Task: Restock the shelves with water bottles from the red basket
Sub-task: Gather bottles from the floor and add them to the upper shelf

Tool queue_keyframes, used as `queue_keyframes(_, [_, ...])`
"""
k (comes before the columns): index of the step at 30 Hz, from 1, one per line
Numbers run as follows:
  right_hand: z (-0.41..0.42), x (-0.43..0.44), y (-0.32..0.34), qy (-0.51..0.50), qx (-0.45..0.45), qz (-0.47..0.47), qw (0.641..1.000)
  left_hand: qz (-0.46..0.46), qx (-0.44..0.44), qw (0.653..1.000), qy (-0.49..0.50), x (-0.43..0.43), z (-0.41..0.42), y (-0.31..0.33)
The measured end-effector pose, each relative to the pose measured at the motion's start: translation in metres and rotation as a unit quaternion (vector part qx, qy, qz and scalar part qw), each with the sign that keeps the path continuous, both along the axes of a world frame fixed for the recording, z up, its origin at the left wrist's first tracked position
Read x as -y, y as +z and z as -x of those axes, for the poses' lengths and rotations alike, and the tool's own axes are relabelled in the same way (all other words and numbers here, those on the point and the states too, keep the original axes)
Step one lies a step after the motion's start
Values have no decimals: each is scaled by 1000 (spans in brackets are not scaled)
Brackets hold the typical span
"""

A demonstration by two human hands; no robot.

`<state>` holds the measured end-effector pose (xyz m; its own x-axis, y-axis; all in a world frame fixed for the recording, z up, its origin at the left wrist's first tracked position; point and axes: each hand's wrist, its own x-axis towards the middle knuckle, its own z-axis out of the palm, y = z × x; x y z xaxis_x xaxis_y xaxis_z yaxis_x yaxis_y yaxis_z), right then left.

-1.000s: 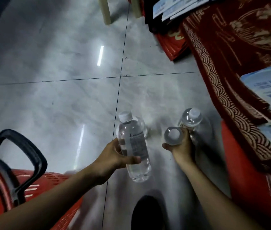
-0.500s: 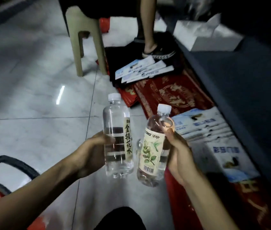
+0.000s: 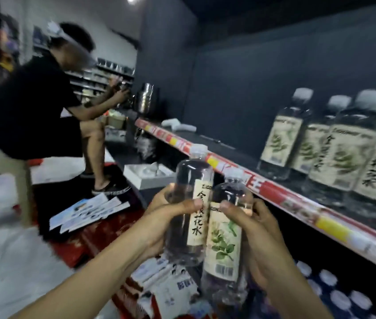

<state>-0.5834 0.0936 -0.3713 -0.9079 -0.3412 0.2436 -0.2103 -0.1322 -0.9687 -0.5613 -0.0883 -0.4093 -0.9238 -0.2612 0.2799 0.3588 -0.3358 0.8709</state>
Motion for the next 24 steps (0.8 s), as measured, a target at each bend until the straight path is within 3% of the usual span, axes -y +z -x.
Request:
queue_keyframes(6, [-3, -51, 75, -129, -162, 5, 978, 65, -117, 989, -59, -34, 58, 90])
queue_keyframes(10, [4, -64, 105, -196, -205, 59, 957, 67, -171, 976, -118, -39, 97, 130])
queue_keyframes(15, [18, -54, 122, -288, -255, 51, 921, 76, -188, 968, -149, -32, 142, 155])
queue_keyframes(20, [46, -30, 125, -313, -259, 27, 913, 89, -176, 966, -168, -22, 185, 148])
queue_keyframes(24, [65, -6, 118, -354, -293, -23, 888, 47, -153, 969, -186, -23, 211, 141])
